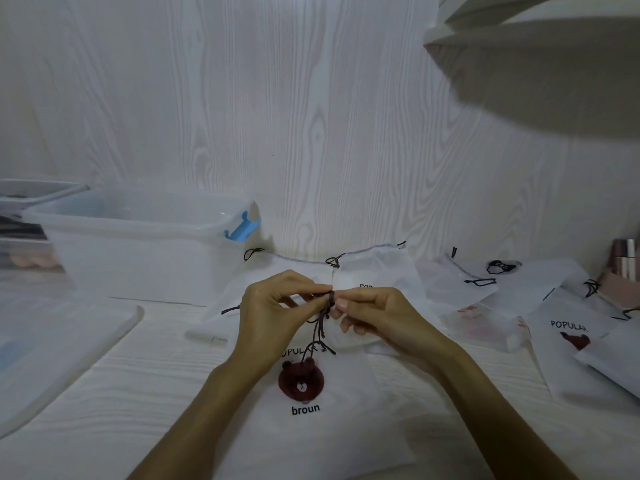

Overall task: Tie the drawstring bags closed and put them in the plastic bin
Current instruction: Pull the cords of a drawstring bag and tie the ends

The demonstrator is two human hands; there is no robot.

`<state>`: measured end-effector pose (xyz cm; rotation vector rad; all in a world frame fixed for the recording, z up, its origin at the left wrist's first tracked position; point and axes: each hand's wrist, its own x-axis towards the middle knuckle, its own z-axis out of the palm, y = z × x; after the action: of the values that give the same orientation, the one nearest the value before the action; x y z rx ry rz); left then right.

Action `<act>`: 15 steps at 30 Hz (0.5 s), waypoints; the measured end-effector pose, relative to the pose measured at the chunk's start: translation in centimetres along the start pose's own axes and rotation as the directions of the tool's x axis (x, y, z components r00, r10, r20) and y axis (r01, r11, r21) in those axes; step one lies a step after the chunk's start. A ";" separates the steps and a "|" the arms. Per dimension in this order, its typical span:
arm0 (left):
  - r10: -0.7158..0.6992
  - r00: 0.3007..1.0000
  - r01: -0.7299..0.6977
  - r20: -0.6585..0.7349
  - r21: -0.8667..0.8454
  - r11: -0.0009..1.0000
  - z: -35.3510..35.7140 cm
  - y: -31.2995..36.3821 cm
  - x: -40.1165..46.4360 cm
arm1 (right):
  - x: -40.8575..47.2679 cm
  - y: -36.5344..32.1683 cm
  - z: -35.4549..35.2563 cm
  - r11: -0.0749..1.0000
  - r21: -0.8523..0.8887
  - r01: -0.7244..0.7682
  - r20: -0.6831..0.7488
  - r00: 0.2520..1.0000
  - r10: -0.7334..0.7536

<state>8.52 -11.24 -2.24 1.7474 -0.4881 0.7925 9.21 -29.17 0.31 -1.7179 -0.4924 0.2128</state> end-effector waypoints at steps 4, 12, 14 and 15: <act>-0.071 0.997 0.072 0.018 -0.033 0.997 -0.3 0.3 0.1 | -0.1 -0.1 0.2 0.991 -0.087 0.101 -0.137 0.984 -0.112; -0.193 0.980 0.188 -0.048 -0.082 0.979 -1.4 -0.1 0.6 | 0.4 0.3 -0.7 0.815 -0.553 0.174 -0.363 0.830 -0.424; -0.212 0.977 0.209 -0.033 -0.072 0.975 -1.5 0.0 0.6 | 0.5 0.7 -0.8 0.691 -0.711 0.134 -0.336 0.798 -0.500; -0.233 0.972 0.231 -0.023 -0.073 0.970 -1.6 0.0 0.6 | 0.6 1.1 -1.0 0.606 -0.789 0.102 -0.312 0.784 -0.537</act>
<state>8.50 -9.73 -1.55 1.6876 -0.2804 0.6279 10.38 -29.91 -0.46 -2.3134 -0.5079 -0.8615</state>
